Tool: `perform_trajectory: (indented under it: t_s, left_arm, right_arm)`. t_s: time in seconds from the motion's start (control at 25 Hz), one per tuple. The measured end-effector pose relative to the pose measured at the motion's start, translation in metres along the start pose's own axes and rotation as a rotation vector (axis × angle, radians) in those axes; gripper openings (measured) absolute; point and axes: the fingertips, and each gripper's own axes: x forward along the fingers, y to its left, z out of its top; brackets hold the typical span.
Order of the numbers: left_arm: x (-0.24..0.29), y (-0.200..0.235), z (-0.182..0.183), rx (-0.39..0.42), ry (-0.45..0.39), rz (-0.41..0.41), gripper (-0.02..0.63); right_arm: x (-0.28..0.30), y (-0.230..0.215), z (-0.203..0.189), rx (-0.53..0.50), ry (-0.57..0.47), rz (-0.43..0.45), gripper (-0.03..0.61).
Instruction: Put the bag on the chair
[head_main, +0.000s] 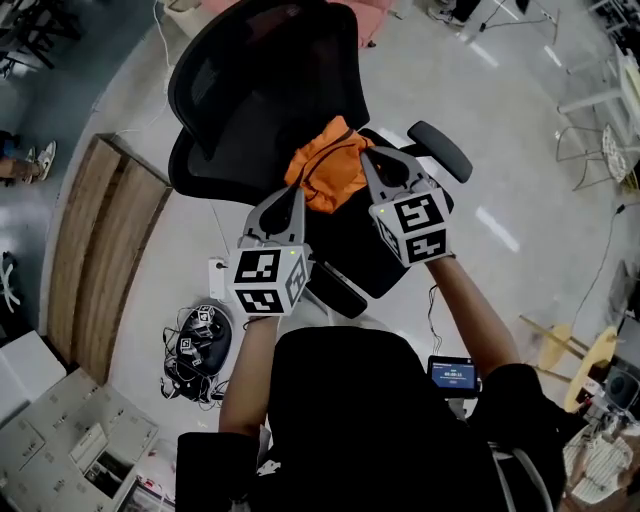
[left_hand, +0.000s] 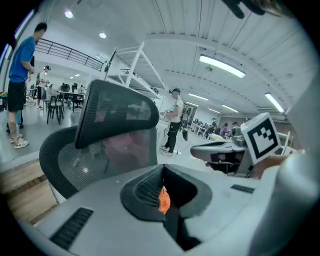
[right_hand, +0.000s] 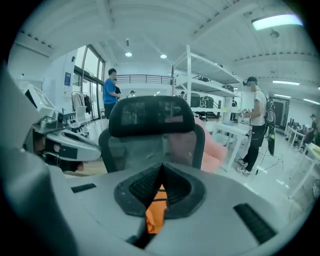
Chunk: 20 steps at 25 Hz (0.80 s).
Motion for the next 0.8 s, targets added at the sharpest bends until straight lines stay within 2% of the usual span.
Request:
perform_trajectory:
  t_s: [0.2, 0.4, 0.8]
  left_arm:
    - [-0.020, -0.019, 0.030, 0.043, -0.070, -0.006, 0.011]
    - [-0.046, -0.037, 0.061, 0.036, -0.151, -0.036, 0.011]
    - [-0.101, -0.081, 0.117, 0.130, -0.308, -0.054, 0.011]
  right_arm:
    - [-0.040, 0.006, 0.033, 0.029, -0.096, -0.002, 0.002]
    - [-0.072, 0.014, 0.063, 0.020, -0.185, -0.006, 0.002]
    - [-0.135, 0.028, 0.110, 0.031, -0.333, 0.004, 0.002]
